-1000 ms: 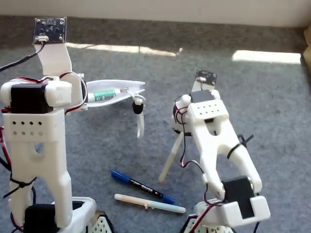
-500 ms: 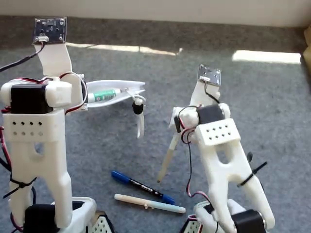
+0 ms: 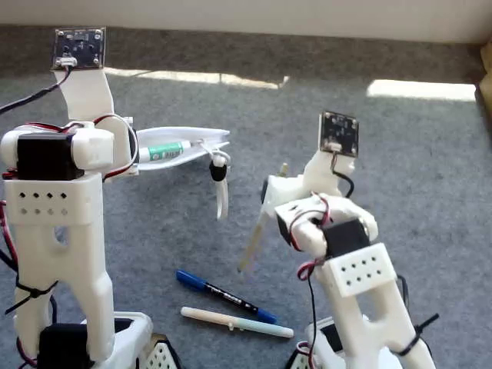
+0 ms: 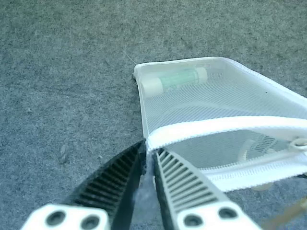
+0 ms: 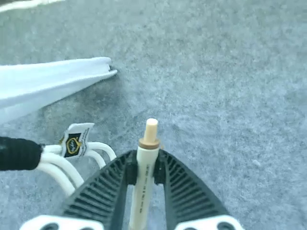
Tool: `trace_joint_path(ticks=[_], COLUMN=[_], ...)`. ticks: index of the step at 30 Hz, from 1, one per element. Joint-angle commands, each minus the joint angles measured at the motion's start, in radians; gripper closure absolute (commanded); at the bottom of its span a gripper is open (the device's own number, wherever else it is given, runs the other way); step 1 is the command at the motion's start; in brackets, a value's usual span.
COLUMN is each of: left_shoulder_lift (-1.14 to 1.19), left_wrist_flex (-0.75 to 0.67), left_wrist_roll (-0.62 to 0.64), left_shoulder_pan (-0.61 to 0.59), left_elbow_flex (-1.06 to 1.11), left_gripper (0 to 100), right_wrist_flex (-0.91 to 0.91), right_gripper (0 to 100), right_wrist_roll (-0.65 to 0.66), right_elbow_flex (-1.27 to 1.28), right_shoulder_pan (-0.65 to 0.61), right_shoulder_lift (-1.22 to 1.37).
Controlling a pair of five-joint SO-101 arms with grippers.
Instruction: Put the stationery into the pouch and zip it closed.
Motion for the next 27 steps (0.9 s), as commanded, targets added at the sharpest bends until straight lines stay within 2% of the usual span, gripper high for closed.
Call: trace_joint_path(ticks=[1, 6, 12, 15, 18, 22, 27], left_shoulder_lift=[0.008, 0.008, 0.008, 0.008, 0.008, 0.008, 0.008], left_wrist_flex=[-0.015, -0.015, -0.015, -0.015, -0.015, -0.015, -0.017], left_wrist_roll=[-0.009, -0.009, -0.009, -0.009, -0.009, -0.009, -0.009], left_shoulder_pan=[-0.013, -0.013, -0.013, -0.013, -0.013, -0.013, -0.013], left_elbow_flex=[0.012, 0.012, 0.012, 0.012, 0.012, 0.012, 0.012], left_gripper=[99, 99, 99, 99, 99, 99, 99], right_wrist_flex=[-0.116, -0.229, -0.255, -0.255, -0.255, -0.269, -0.384], right_gripper=[99.3, 99.3, 99.3, 99.3, 99.3, 99.3, 99.3], right_wrist_roll=[0.011, 0.012, 0.015, 0.091, 0.149, 0.16, 0.161], right_elbow_flex=[0.058, 0.151, 0.183, 0.197, 0.226, 0.265, 0.317], right_shoulder_pan=[-0.01, -0.01, -0.012, -0.015, -0.071, -0.145, -0.208], right_shoulder_lift=[-0.11, -0.186, -0.243, -0.269, -0.305, -0.367, -0.469])
